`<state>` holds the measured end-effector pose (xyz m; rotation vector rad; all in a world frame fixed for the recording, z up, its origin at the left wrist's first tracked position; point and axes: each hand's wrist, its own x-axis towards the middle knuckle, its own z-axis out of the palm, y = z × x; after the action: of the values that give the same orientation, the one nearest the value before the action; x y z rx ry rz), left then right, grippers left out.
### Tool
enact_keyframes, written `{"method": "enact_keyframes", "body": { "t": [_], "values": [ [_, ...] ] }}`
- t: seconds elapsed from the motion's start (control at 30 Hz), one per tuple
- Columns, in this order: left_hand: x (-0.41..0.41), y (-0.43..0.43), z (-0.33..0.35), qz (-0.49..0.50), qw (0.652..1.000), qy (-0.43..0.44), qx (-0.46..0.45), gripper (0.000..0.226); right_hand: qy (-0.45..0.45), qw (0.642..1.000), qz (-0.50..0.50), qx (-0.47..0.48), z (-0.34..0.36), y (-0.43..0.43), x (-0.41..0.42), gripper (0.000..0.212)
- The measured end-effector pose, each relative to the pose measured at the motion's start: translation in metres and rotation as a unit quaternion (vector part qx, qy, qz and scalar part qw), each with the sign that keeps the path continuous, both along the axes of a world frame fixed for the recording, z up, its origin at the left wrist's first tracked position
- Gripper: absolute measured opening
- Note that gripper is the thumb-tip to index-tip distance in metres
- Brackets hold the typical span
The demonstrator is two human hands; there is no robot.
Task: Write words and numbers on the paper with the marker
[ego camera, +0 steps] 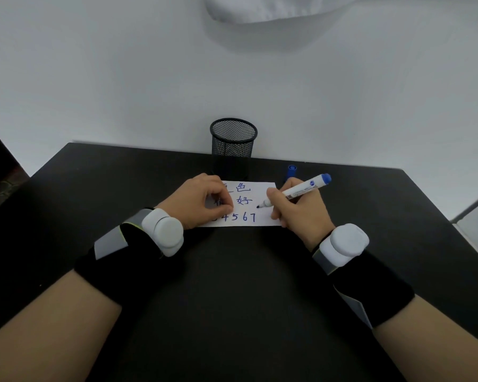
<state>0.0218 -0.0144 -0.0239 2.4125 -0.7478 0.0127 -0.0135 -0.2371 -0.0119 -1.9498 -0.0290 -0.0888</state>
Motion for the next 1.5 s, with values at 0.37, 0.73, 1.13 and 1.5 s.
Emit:
{"method": "enact_keyframes", "body": {
  "t": [0.37,0.73,1.13,1.5],
  "values": [
    [0.000,-0.004,0.000,0.007,1.000,-0.021,0.020,0.009,0.013,0.999,0.034,-0.001,-0.002,0.008,0.001,0.025],
    [0.004,0.001,-0.003,0.008,1.000,-0.006,0.003,0.009,0.023,0.998,0.039,-0.039,0.001,-0.003,-0.004,0.023],
    [0.003,0.001,-0.002,0.010,1.000,-0.006,0.001,0.009,0.004,0.997,0.056,-0.059,0.001,0.001,-0.006,0.027],
    [0.003,0.001,-0.003,0.010,1.000,-0.004,-0.008,0.008,0.010,0.995,0.062,-0.075,-0.001,0.000,-0.005,0.021]
  ]
}}
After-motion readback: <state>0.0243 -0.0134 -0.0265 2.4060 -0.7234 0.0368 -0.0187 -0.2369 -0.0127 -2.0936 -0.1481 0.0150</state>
